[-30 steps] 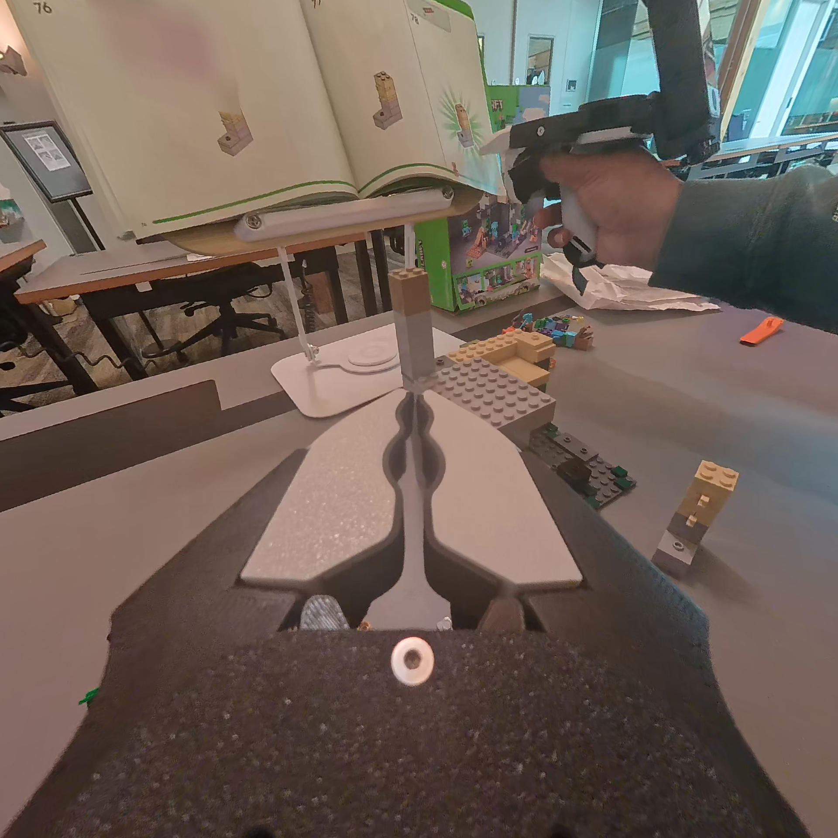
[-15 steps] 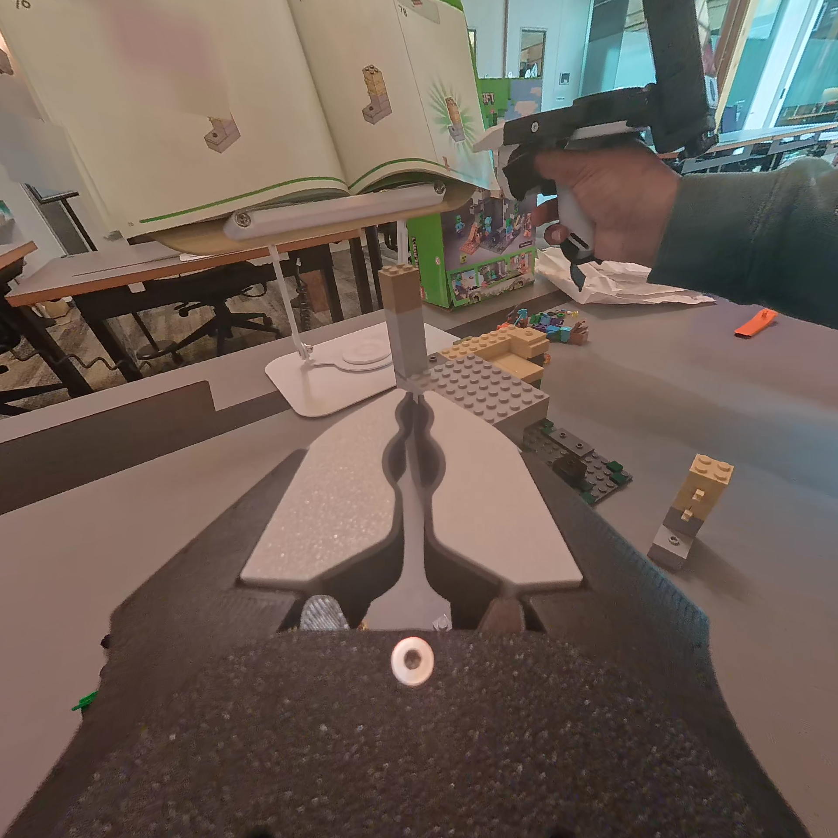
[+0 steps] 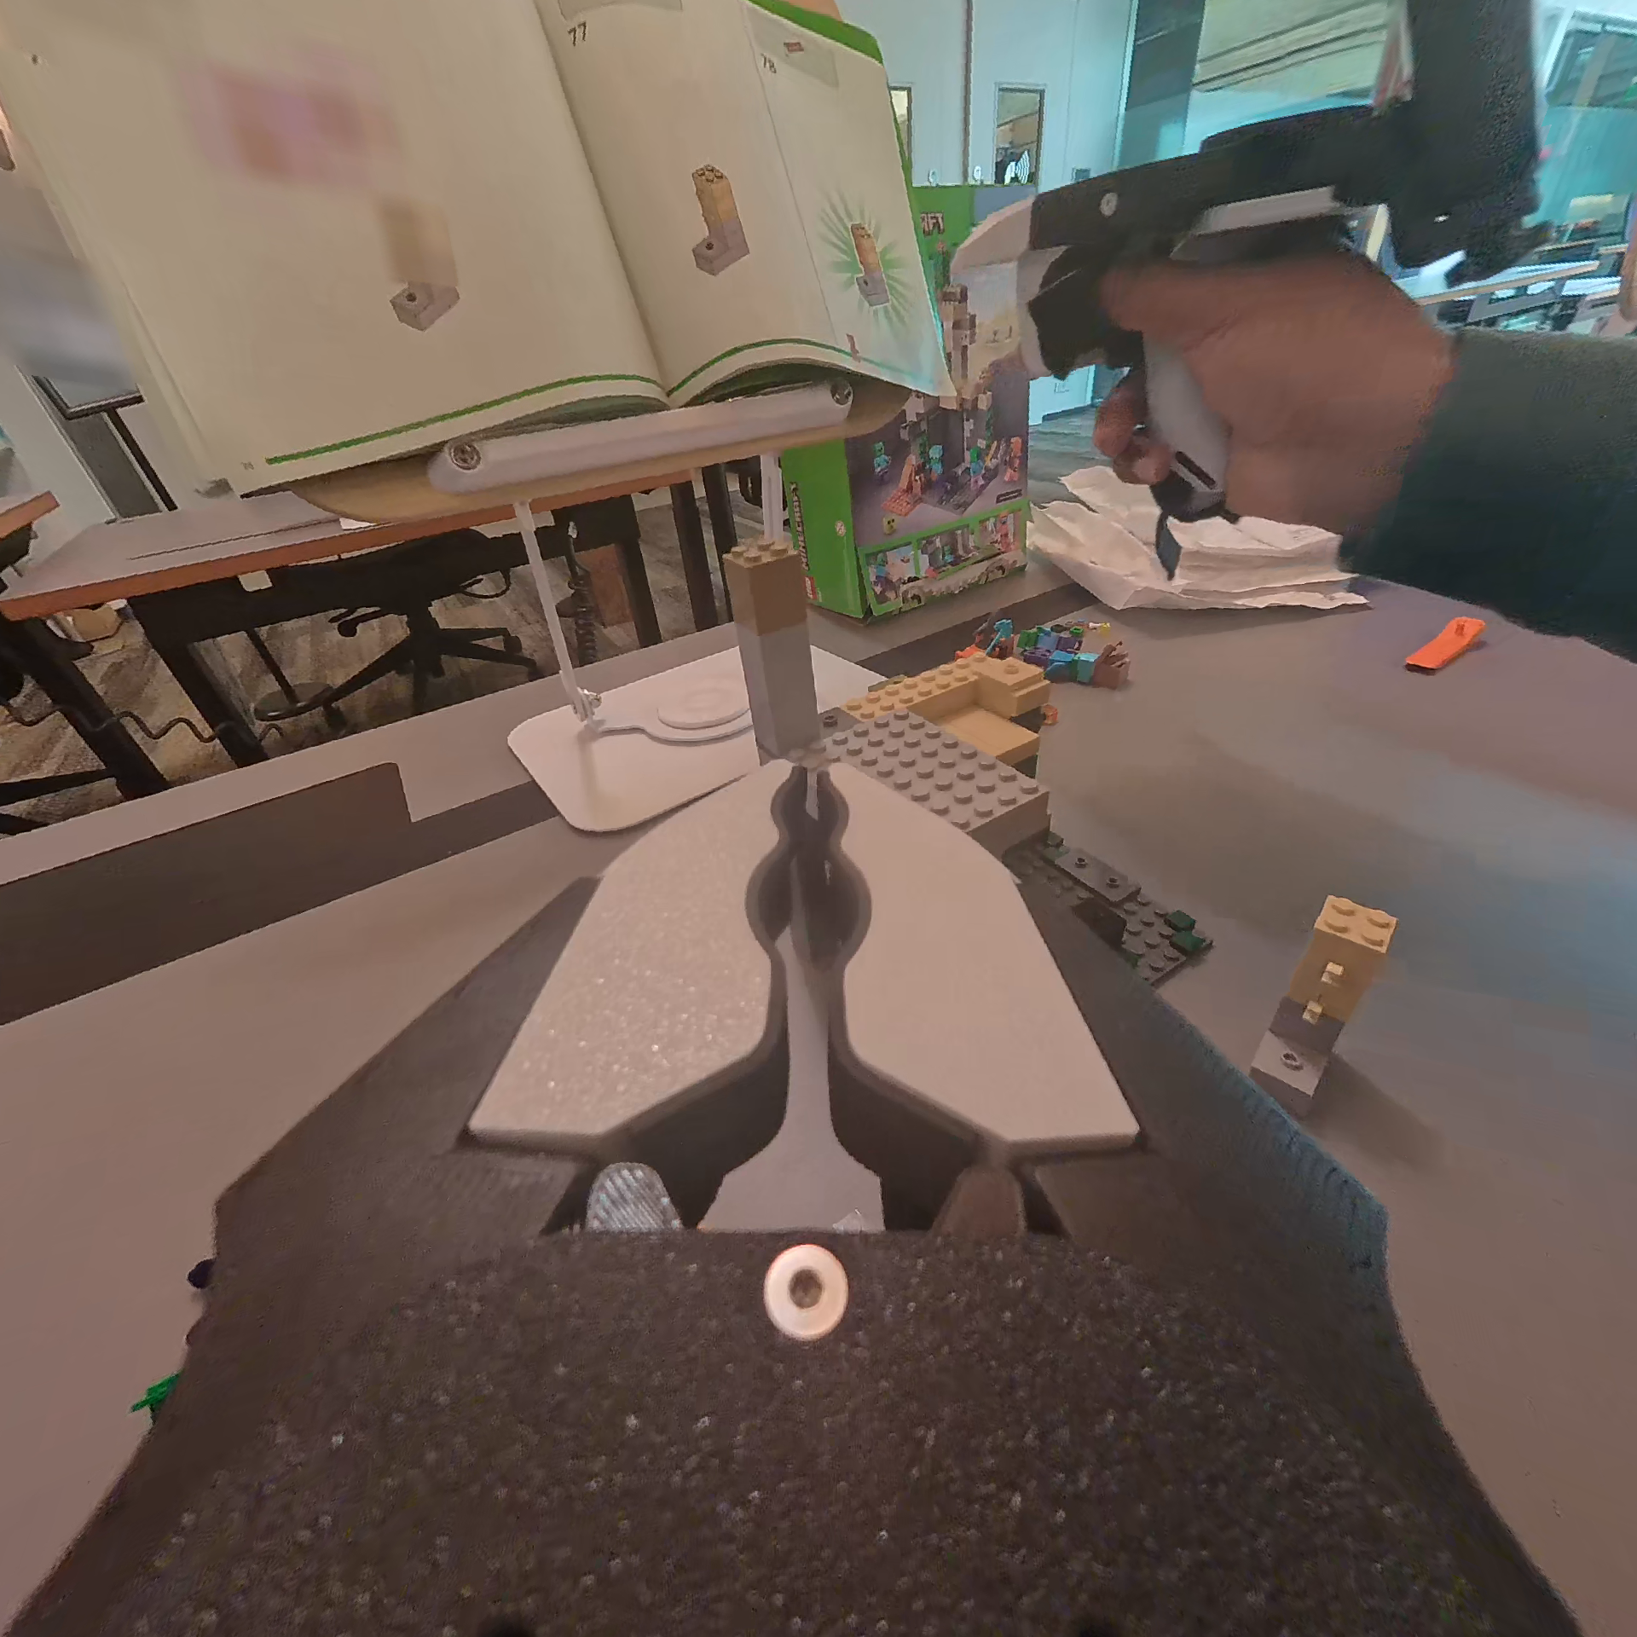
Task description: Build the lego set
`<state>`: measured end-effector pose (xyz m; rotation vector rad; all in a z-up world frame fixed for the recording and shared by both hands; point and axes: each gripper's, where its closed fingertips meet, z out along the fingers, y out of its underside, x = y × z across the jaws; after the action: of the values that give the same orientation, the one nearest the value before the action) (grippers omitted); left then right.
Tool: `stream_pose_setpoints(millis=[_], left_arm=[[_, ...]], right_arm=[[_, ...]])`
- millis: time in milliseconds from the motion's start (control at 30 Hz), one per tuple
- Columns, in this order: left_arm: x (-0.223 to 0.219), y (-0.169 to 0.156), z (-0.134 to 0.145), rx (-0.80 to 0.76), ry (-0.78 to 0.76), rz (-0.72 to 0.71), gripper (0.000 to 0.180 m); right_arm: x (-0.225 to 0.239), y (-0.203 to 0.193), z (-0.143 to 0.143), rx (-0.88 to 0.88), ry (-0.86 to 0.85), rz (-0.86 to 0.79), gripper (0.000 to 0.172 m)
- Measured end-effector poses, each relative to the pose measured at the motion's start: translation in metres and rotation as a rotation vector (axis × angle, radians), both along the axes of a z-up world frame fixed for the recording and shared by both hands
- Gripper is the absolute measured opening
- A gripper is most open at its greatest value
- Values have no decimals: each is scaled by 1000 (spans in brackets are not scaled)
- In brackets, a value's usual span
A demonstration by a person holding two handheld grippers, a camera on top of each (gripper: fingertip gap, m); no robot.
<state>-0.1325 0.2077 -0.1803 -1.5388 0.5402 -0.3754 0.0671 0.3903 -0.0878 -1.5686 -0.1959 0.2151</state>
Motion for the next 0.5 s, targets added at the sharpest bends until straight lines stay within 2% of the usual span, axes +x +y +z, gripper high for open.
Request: stream_pose_setpoints(millis=[233, 367, 500], left_arm=[[2, -2, 2, 8, 6, -13, 2], [3, -4, 4, 16, 9, -17, 1], [2, -4, 4, 27, 16, -8, 1]], right_arm=[[-19, -71, -11, -14, -53, 47, 0], [-19, -109, -31, -35, -73, 26, 0], [-16, -127, -59, -67, -75, -7, 0]])
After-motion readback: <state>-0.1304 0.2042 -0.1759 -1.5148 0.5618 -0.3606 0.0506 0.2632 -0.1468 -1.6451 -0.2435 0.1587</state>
